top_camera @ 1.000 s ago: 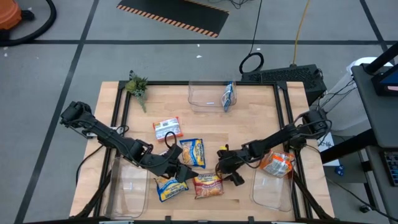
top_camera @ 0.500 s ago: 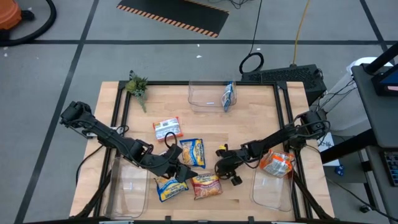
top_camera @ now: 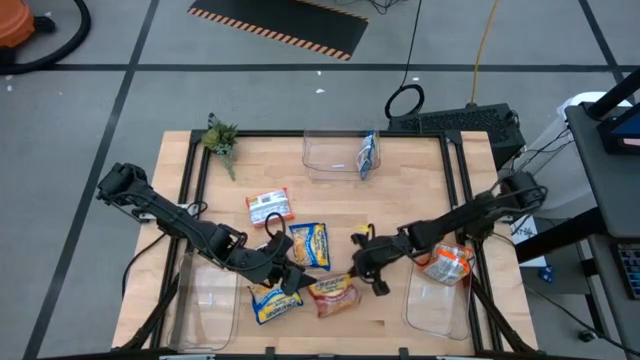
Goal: Sort Maruchan noodles
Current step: Put the right red noodle pack into the bottom left transparent bin
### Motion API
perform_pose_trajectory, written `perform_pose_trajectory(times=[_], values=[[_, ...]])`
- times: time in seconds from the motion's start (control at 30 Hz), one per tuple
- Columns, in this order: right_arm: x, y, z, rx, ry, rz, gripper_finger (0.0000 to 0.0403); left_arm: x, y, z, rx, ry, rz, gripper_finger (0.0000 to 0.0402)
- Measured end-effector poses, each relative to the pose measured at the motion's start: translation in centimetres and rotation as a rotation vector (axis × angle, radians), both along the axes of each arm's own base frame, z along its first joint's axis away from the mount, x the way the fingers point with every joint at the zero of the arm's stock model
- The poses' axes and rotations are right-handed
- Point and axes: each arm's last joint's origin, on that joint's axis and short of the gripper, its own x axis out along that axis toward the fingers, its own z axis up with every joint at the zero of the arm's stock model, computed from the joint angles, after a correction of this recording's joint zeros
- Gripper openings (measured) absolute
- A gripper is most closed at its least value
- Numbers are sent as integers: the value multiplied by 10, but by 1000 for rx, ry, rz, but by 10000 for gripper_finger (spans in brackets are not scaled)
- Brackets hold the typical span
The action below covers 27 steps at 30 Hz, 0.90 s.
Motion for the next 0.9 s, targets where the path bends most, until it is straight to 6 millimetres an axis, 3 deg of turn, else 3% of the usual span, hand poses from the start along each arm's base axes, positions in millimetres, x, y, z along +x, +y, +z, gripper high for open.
perform_pose_trajectory(times=[0.3,0.53,0.67,0.9], values=[[-14,-10,34,-91,-67,-147,1,8,12,-4,177,-17,-26,340],[-16,-13,38,-101,-71,-174,0,36,33,-26,346,-2,-97,340],[-17,-13,37,-93,-52,-184,0,53,59,-43,262,60,-79,340],[-18,-13,35,-105,-39,-180,0,76,83,-56,253,-35,-309,340]])
